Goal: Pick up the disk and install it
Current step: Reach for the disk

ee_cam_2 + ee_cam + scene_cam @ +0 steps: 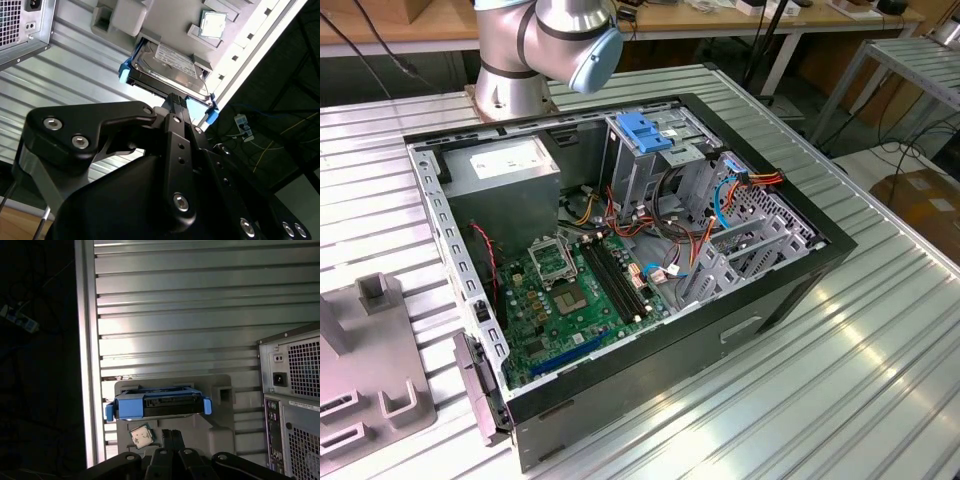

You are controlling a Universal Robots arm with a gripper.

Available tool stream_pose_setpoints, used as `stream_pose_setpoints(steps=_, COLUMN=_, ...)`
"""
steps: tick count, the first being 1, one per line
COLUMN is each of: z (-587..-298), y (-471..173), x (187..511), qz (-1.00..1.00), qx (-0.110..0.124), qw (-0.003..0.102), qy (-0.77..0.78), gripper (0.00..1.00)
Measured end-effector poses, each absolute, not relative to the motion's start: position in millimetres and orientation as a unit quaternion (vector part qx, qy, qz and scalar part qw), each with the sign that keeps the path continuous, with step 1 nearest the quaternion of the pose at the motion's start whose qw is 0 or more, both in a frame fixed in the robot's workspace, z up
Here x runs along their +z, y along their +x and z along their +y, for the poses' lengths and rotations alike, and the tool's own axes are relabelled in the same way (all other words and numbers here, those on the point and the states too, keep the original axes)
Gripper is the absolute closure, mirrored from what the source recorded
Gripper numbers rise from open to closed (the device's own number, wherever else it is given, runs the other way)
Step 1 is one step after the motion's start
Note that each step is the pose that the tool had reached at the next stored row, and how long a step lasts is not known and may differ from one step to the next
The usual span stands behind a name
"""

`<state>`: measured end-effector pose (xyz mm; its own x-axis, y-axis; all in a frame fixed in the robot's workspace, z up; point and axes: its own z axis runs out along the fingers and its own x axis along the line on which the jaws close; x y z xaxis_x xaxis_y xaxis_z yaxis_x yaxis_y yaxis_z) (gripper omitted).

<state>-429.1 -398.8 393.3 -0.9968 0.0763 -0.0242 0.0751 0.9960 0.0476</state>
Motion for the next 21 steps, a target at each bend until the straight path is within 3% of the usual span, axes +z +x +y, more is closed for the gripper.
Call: stream_pose_setpoints(steps=21, z=-397.0, y=-455.1, x=393.3, qz=0.999, qx=0.023, qw=0.013, qy=0.038, gripper=0.9)
